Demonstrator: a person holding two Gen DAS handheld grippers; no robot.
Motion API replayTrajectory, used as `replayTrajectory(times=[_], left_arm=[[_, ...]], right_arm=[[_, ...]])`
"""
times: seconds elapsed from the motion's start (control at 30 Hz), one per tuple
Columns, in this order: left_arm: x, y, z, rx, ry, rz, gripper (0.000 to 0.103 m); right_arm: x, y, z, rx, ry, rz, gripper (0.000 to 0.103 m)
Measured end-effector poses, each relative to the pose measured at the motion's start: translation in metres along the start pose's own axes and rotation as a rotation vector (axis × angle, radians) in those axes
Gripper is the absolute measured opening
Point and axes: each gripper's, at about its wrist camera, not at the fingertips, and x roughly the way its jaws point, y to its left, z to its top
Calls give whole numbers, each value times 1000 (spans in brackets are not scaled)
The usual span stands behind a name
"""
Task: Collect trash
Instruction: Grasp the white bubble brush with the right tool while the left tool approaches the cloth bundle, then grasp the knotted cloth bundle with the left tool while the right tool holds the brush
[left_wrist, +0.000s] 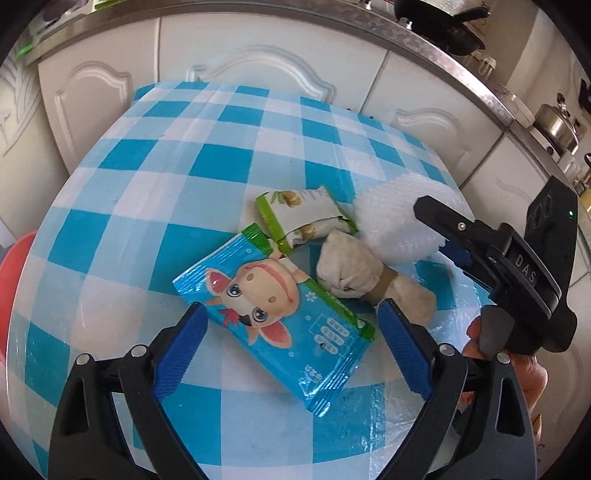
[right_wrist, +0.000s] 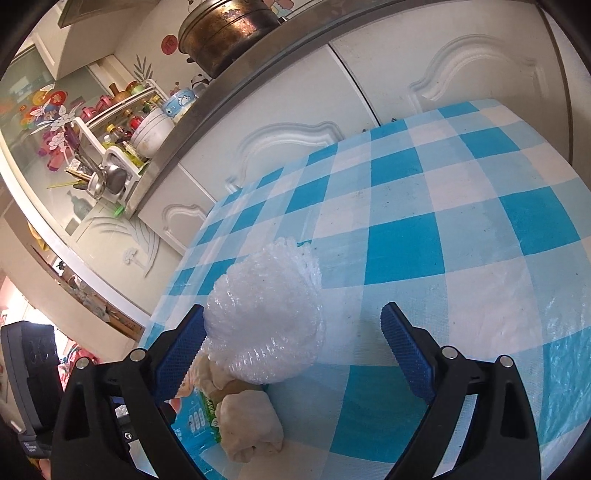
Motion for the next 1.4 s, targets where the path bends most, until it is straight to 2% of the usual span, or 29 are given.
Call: replayTrajectory(times=[0.03,0.13,0.23,0.33,0.63,0.8,0.93,1.2,1.4], left_arm=[[-2,-4,-1,22,-9,-11,94],[-2,-25,-4,129,-9,-41,94],[3,-42,-6,212,0,-56,94],[12,-55,-6,286,1,-45,94],[35,-70,6,423,0,6,94],[44,-75,11,444,11,-15,94],[51,-73,14,423,19,-42,91],[51,-69,12,391,-22,-82,81],[45,-56,13,323,-33,-144,73]], right_arm=[[0,0,0,-1,0,5,81],[3,-2,0,20,20,21,59],[1,-4,1,31,10,42,48],[2,-3,1,32,19,47,43],[-5,-16,3,106,-14,105,40],[-6,-18,4,122,-23,114,39],[-7,-16,5,106,-33,90,39],[-10,-14,3,97,-67,49,39],[-12,-12,3,87,-97,24,39]])
